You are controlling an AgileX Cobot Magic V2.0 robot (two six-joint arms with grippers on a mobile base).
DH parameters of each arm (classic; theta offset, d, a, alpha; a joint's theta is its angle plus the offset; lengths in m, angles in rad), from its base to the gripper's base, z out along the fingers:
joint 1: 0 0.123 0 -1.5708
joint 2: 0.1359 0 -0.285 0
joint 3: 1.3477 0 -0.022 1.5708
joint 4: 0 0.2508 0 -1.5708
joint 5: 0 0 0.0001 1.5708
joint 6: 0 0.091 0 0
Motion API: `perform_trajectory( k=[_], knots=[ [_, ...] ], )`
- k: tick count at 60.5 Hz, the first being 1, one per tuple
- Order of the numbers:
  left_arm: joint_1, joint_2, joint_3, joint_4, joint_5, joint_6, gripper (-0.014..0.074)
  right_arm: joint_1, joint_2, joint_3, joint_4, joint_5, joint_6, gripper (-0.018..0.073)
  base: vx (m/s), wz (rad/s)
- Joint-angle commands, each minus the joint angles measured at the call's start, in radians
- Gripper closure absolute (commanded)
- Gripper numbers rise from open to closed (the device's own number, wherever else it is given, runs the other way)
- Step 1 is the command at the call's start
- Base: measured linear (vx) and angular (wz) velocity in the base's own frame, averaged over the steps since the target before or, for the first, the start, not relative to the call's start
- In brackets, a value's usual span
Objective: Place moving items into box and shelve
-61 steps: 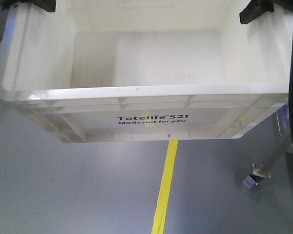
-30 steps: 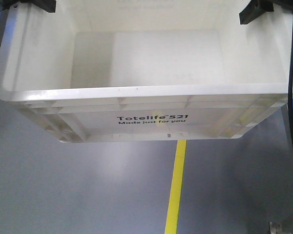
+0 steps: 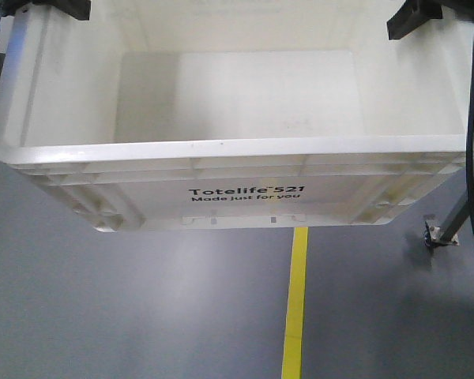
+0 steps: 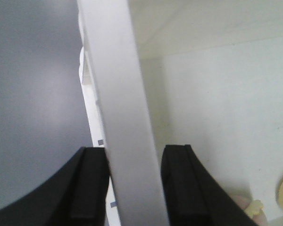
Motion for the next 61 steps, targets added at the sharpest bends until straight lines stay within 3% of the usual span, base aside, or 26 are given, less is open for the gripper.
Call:
perform_trajectory(
  k=[1,61],
  knots=[
    [-0.008,-0.063,-0.037,-0.079,-0.112,0.02,0.0603,-0.004,-0.048,-0.041,0.006,-0.007,0.017,0.0564,0.65,-0.09],
    [-0.008,-0.063,-0.037,-0.079,-0.113,0.02,0.0603,-0.004,-0.048,-0.041,0.006,-0.007,0.017,0.0564,0.68,-0.17]
  ],
)
